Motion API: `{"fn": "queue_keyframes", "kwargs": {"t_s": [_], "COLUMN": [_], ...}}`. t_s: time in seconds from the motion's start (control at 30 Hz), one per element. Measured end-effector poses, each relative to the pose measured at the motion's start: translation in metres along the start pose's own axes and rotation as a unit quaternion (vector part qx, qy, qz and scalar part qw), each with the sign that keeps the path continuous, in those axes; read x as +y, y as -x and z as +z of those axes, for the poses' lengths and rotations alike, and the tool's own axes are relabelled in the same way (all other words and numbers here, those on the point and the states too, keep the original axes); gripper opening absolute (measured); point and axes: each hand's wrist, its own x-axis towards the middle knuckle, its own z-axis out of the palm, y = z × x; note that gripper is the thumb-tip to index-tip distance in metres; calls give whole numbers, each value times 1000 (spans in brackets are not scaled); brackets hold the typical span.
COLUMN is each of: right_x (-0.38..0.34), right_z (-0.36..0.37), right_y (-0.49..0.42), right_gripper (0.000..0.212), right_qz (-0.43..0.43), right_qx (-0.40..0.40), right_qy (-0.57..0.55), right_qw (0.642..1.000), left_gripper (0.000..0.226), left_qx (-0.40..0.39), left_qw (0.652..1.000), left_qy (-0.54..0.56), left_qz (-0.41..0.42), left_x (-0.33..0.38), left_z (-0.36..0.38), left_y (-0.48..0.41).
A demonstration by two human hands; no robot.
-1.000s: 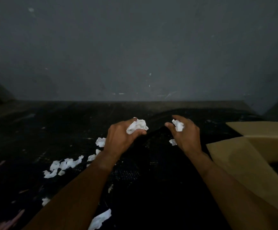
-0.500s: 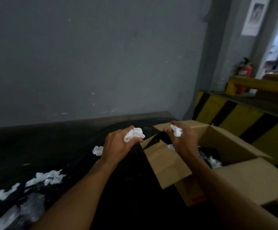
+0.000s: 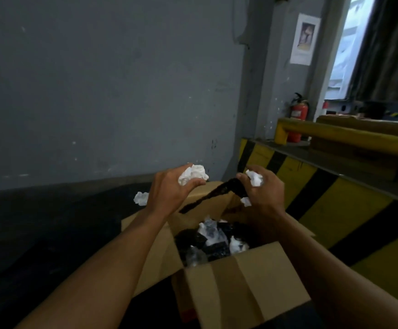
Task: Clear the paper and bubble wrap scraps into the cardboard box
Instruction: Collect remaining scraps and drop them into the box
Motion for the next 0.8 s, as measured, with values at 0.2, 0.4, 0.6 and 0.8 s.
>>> {"fn": "queue_keyframes", "kwargs": {"t_s": [0.2, 0.4, 0.6, 0.8], "right_x": [75, 119, 147, 181], "right_z": [-31, -14, 32, 85], "right_y": [-70, -97, -90, -74], "right_gripper": [44, 44, 43, 58], "right_qz": [-17, -16, 2, 24], "right_qx": [-24, -73, -147, -278], "right_qy": [22, 10, 12, 66], "right_qw": [999, 997, 989, 958], "left_gripper": [52, 45, 45, 45], "left_qx": [34, 47, 20, -63], "left_qw": [999, 994, 986, 970], "left_qy": [11, 6, -15, -47], "left_qz": [-41, -95, -165, -230], "left_x": [41, 42, 3, -61], "left_z": [91, 137, 163, 198], "left_y": [-20, -23, -17, -8]}}
